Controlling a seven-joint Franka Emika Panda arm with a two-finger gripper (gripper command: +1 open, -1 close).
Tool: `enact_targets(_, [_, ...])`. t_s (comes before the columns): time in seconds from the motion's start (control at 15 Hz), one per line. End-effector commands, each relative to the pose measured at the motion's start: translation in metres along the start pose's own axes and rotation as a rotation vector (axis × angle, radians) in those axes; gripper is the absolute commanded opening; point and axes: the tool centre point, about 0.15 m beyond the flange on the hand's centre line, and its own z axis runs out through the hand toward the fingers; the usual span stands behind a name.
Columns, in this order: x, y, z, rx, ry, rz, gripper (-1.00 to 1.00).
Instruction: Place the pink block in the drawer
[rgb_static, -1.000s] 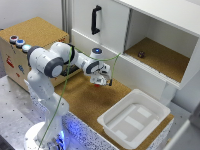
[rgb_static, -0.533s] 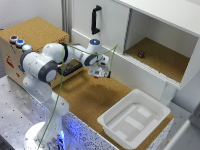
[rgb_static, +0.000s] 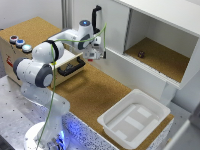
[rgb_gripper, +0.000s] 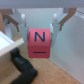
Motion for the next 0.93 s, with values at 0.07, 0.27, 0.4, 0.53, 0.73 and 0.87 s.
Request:
enact_targets(0.07, [0.058, -0.081, -0.004, 0.151, -0.152, -0.295, -1.0])
enact_targets(0.27, [0.06, -0.117, 0.007, 0.171, -0.208, -0.489, -1.0])
enact_targets(0.4, [0.058, -0.135, 0.018, 0.168, -0.218, -0.6, -1.0])
enact_targets(0.53, [0.06, -0.141, 0.031, 0.223, -0.165, -0.664, -1.0])
enact_targets(0.73, [0.063, -0.152, 0.061, 0.23, -0.123, -0.738, -1.0])
enact_targets(0.87, [0.06, -0.16, 0.075, 0.226, -0.131, -0.802, -1.0])
